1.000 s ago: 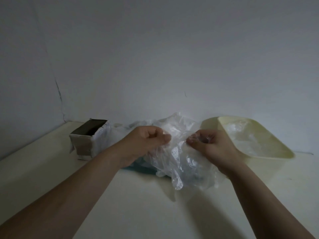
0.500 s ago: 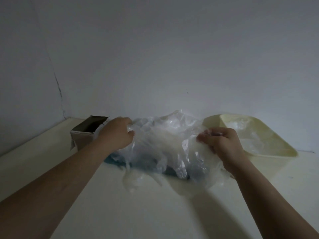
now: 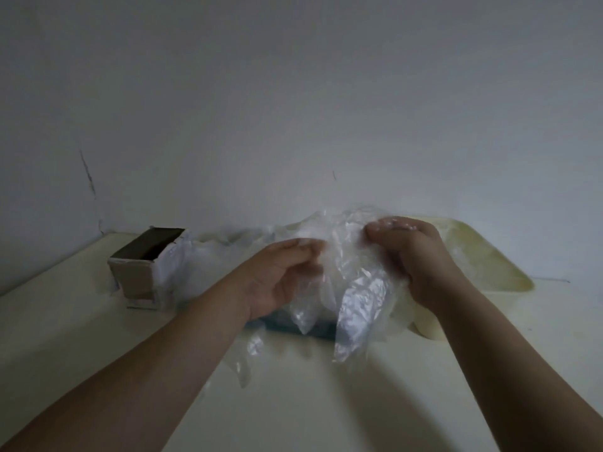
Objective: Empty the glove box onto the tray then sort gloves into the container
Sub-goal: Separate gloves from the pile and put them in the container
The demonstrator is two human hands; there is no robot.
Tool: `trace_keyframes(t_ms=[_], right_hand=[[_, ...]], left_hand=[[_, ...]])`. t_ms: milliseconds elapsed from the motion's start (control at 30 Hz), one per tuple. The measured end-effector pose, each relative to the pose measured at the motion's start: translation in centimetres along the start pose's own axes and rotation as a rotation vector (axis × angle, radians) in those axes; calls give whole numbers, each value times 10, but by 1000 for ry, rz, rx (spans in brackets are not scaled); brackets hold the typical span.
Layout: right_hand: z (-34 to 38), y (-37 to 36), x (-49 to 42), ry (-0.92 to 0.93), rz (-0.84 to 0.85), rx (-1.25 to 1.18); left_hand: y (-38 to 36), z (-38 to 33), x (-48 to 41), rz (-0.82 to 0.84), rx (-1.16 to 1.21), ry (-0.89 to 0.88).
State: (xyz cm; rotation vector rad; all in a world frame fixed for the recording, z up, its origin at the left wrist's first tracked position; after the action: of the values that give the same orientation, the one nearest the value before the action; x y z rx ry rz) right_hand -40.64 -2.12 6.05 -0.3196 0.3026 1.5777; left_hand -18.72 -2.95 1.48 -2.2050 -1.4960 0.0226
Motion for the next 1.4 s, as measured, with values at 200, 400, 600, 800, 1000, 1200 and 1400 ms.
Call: trace_keyframes(t_ms=[200, 400, 600, 800, 1000, 1200, 1400], right_hand=[[20, 48, -9, -37, 94, 270], [27, 92, -24, -53, 74, 502], [25, 130, -65, -251, 240, 805], [-29, 111, -71, -465, 406, 870], [-37, 104, -53, -531, 477, 651], [-7, 114, -59, -493, 498, 527], [25, 139, -97, -301, 253, 791]], left_hand=[[-27, -13, -13, -97, 19, -110], [-25, -21, -32, -409, -14, -128], [-27, -48, -29, -290, 124, -162], [-28, -64, -16, -151, -38, -240], [-37, -72, -9, -84, -146, -230], [-50, -86, -11, -61, -200, -237], [-73, -95, -11, -27, -257, -231]])
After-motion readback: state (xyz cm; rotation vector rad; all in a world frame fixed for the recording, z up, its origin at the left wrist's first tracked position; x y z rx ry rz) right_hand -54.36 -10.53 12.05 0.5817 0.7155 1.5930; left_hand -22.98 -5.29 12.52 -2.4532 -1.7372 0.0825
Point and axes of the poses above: each hand's wrist, its own x-axis away from the middle knuckle, its own y-axis out of the back of the hand, z = x × y, the point moved 2 cm from there along -x, towards the middle knuckle, and after that the axes turned 10 degrees about y, right-handed, at the moved point
